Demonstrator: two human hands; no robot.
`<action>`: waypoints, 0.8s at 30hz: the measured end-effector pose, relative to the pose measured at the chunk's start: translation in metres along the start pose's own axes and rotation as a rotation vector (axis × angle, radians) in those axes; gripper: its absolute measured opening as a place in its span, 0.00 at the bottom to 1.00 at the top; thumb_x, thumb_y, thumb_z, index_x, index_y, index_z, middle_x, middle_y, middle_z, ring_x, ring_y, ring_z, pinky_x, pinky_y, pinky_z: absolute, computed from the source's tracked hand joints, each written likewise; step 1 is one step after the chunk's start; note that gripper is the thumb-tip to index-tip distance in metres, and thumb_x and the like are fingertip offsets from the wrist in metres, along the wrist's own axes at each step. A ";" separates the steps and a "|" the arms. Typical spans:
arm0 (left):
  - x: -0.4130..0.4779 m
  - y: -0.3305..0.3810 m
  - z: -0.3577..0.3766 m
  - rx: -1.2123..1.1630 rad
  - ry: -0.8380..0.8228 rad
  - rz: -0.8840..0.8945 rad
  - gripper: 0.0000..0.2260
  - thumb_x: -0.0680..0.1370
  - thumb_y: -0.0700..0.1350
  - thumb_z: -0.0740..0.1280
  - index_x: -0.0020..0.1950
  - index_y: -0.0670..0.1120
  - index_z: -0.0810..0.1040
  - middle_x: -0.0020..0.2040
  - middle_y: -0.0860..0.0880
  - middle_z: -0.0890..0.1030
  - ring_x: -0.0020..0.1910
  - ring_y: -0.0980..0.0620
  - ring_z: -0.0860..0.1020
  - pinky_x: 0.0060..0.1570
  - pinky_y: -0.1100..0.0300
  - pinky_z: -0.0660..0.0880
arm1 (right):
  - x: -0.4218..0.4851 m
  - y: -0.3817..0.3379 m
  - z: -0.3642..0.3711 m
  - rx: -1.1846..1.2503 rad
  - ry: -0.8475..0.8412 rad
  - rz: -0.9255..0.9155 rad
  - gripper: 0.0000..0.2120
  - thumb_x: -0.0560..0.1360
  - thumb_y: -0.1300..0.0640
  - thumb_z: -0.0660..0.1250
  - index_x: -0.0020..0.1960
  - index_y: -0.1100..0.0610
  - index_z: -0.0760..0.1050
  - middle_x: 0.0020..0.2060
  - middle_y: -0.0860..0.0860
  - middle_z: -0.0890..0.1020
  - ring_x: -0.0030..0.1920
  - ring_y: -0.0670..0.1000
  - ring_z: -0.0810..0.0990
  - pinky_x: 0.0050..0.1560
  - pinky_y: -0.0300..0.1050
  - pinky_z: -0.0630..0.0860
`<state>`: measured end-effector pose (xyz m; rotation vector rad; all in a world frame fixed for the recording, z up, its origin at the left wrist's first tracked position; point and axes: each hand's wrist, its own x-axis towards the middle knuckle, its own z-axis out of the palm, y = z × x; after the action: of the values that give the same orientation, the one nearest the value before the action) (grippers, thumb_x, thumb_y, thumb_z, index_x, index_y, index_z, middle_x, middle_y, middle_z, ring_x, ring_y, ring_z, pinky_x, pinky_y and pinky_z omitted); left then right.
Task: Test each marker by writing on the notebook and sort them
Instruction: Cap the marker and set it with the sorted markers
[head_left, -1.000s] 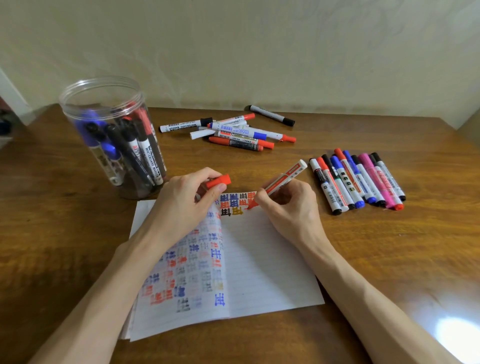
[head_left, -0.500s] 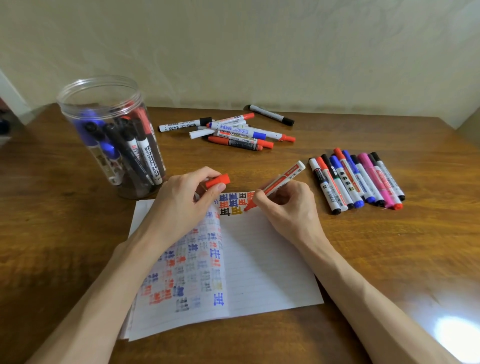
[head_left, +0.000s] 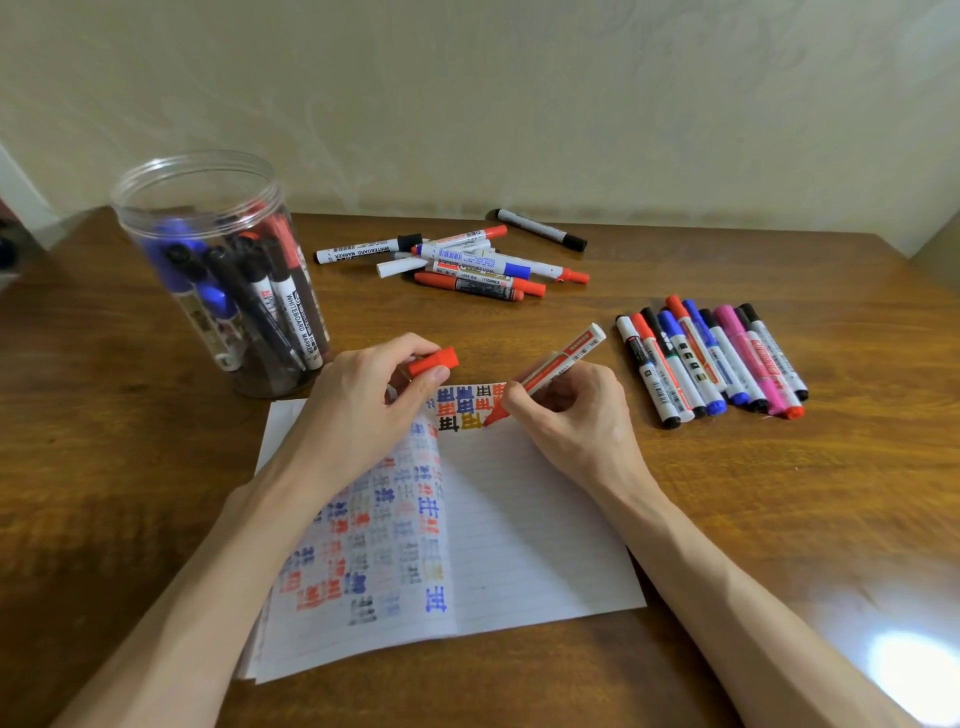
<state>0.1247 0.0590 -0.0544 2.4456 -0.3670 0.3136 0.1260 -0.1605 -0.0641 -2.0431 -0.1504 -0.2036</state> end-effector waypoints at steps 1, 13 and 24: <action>0.000 0.000 0.000 0.000 0.000 0.000 0.15 0.81 0.55 0.64 0.65 0.52 0.78 0.52 0.58 0.81 0.49 0.60 0.80 0.42 0.73 0.72 | 0.000 0.000 0.000 -0.008 0.004 0.002 0.06 0.76 0.56 0.74 0.41 0.56 0.85 0.36 0.43 0.87 0.36 0.42 0.85 0.34 0.33 0.77; 0.000 -0.001 0.000 -0.008 0.000 -0.004 0.14 0.82 0.54 0.65 0.66 0.52 0.79 0.54 0.56 0.83 0.52 0.58 0.80 0.45 0.71 0.72 | 0.001 0.002 -0.003 0.016 0.057 0.025 0.06 0.76 0.56 0.73 0.40 0.54 0.83 0.37 0.45 0.87 0.39 0.45 0.87 0.42 0.44 0.85; 0.000 -0.001 -0.001 -0.001 0.003 -0.001 0.14 0.82 0.54 0.65 0.65 0.52 0.79 0.52 0.57 0.82 0.50 0.59 0.80 0.43 0.73 0.72 | 0.003 0.005 -0.001 0.033 0.014 0.010 0.04 0.77 0.55 0.73 0.44 0.54 0.84 0.38 0.46 0.87 0.39 0.44 0.87 0.41 0.38 0.81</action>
<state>0.1248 0.0602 -0.0544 2.4437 -0.3647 0.3162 0.1296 -0.1635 -0.0674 -2.0083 -0.1337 -0.2081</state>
